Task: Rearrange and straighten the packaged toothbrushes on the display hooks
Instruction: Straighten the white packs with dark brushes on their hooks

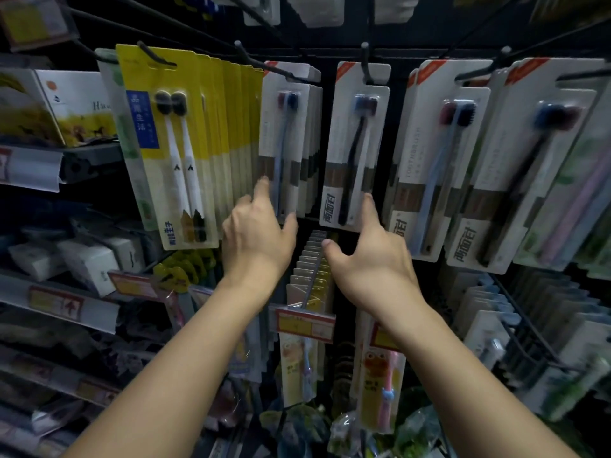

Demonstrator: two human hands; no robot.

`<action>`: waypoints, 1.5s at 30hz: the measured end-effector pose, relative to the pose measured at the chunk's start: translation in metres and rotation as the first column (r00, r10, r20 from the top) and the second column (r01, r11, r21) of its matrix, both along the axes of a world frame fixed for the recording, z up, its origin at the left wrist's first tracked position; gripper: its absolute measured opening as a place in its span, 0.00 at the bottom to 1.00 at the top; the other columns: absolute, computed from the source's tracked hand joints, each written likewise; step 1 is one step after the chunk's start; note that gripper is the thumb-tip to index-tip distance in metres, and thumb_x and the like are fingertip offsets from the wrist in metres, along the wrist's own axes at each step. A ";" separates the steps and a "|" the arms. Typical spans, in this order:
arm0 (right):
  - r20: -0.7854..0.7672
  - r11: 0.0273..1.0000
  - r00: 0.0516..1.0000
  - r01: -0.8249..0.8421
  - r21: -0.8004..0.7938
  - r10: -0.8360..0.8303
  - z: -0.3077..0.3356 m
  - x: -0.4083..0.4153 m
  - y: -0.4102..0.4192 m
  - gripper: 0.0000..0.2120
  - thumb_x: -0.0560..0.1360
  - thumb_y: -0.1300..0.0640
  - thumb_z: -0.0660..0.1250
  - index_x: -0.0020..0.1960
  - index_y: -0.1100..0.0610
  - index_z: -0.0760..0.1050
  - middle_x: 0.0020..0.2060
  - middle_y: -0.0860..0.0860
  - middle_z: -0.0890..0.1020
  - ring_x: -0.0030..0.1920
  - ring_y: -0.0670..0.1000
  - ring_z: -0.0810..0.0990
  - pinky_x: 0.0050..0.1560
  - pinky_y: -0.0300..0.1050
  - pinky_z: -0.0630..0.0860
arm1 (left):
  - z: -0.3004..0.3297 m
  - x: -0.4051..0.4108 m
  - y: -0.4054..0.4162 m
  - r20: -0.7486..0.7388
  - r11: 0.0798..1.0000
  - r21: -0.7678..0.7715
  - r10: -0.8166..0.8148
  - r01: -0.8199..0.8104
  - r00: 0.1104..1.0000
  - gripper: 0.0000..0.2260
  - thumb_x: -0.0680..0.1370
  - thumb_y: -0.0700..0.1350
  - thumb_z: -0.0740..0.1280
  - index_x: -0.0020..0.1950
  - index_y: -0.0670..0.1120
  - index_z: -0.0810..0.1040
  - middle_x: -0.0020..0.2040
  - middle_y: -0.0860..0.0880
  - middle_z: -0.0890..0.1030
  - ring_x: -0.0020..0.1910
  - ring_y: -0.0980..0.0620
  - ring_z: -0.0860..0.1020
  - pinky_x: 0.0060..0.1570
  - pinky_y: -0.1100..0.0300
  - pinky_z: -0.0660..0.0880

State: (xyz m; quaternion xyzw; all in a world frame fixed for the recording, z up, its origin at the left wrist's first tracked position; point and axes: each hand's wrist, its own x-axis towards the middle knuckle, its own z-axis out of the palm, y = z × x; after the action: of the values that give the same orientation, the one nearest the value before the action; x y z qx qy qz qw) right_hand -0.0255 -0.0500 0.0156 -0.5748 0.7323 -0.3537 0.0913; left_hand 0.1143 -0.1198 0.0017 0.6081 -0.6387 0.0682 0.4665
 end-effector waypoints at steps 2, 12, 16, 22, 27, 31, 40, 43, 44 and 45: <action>-0.002 1.000 1.000 0.003 0.012 -0.003 0.001 -0.002 0.003 0.42 0.80 0.39 0.66 0.85 0.44 0.46 0.70 0.55 0.76 0.68 0.60 0.76 0.64 0.56 0.78 | 0.001 -0.001 0.004 -0.007 1.000 -0.001 0.012 -0.012 1.000 0.27 0.81 0.52 0.71 0.77 0.44 0.71 0.62 0.39 0.82 0.61 0.37 0.81 0.54 0.46 0.79; -0.043 0.999 0.999 -0.021 -0.046 0.019 0.000 -0.012 0.017 0.22 0.80 0.39 0.65 0.70 0.48 0.75 0.54 0.50 0.80 0.57 0.54 0.78 0.48 0.45 0.72 | 0.001 -0.008 0.022 0.003 0.999 0.041 0.010 -0.010 1.000 0.14 0.80 0.50 0.69 0.61 0.44 0.80 0.53 0.43 0.82 0.50 0.41 0.82 0.45 0.49 0.81; -0.071 0.996 0.997 -0.018 -0.089 0.011 -0.002 -0.021 0.025 0.19 0.80 0.39 0.64 0.67 0.47 0.78 0.53 0.49 0.82 0.49 0.51 0.75 0.46 0.44 0.73 | 0.003 -0.016 0.032 0.017 0.999 0.033 -0.004 0.003 1.000 0.12 0.80 0.49 0.68 0.60 0.45 0.81 0.53 0.44 0.82 0.50 0.42 0.81 0.45 0.53 0.77; -0.089 0.987 0.995 0.036 -0.156 -0.051 -0.004 -0.037 0.039 0.19 0.77 0.39 0.63 0.61 0.47 0.81 0.51 0.49 0.85 0.55 0.56 0.82 0.53 0.50 0.81 | 0.008 -0.043 0.051 0.014 0.997 -0.008 -0.075 0.075 0.997 0.11 0.80 0.50 0.68 0.59 0.48 0.80 0.53 0.47 0.80 0.50 0.45 0.81 0.49 0.52 0.78; -0.074 0.965 0.991 0.088 -0.247 -0.109 -0.001 -0.054 0.052 0.13 0.78 0.41 0.64 0.53 0.47 0.81 0.45 0.45 0.84 0.49 0.52 0.82 0.51 0.50 0.81 | 0.014 -0.072 0.067 0.035 0.991 -0.049 -0.124 0.126 0.992 0.11 0.80 0.50 0.67 0.59 0.48 0.79 0.53 0.47 0.79 0.51 0.45 0.80 0.50 0.50 0.78; -0.065 0.944 0.989 0.109 -0.311 -0.136 -0.001 -0.071 0.062 0.10 0.79 0.45 0.65 0.52 0.48 0.81 0.44 0.46 0.84 0.48 0.52 0.82 0.50 0.50 0.80 | 0.015 -0.095 0.077 0.014 0.983 -0.054 -0.175 0.176 0.984 0.12 0.80 0.51 0.67 0.61 0.49 0.77 0.56 0.47 0.78 0.54 0.45 0.79 0.53 0.50 0.78; -0.013 0.892 0.975 0.198 -0.407 -0.222 0.000 -0.107 0.082 0.08 0.78 0.48 0.67 0.53 0.50 0.81 0.45 0.46 0.84 0.46 0.52 0.83 0.48 0.49 0.81 | 0.012 -0.141 0.090 -0.101 0.963 -0.063 -0.268 0.263 0.958 0.22 0.78 0.55 0.70 0.68 0.48 0.70 0.64 0.47 0.74 0.64 0.45 0.75 0.59 0.51 0.75; -0.011 0.870 0.964 0.234 -0.434 -0.265 -0.001 -0.116 0.083 0.09 0.78 0.49 0.67 0.56 0.51 0.79 0.49 0.48 0.83 0.48 0.53 0.82 0.49 0.51 0.80 | 0.009 -0.149 0.089 -0.132 0.961 -0.087 -0.271 0.261 0.954 0.30 0.76 0.56 0.73 0.71 0.47 0.65 0.65 0.45 0.71 0.65 0.44 0.72 0.59 0.52 0.75; -0.012 0.861 0.960 0.244 -0.446 -0.278 -0.002 -0.120 0.083 0.09 0.78 0.50 0.67 0.57 0.52 0.77 0.50 0.49 0.82 0.49 0.54 0.82 0.50 0.52 0.80 | 0.009 -0.151 0.088 -0.143 0.961 -0.090 -0.272 0.261 0.952 0.31 0.76 0.56 0.74 0.72 0.47 0.63 0.66 0.45 0.71 0.65 0.44 0.73 0.59 0.52 0.75; -0.013 0.851 0.957 0.251 -0.462 -0.289 -0.003 -0.123 0.082 0.10 0.78 0.50 0.68 0.58 0.52 0.76 0.51 0.50 0.81 0.50 0.55 0.81 0.51 0.52 0.79 | 0.008 -0.152 0.087 -0.154 0.961 -0.094 -0.273 0.261 0.950 0.33 0.76 0.56 0.75 0.72 0.47 0.62 0.65 0.44 0.70 0.65 0.43 0.73 0.59 0.51 0.76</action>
State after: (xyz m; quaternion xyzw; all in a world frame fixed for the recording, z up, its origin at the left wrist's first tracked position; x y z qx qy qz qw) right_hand -0.1483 0.0319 0.0122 -0.4855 0.7055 -0.5005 -0.1266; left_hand -0.0378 -0.0332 0.0098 0.5022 -0.6713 -0.0229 0.5446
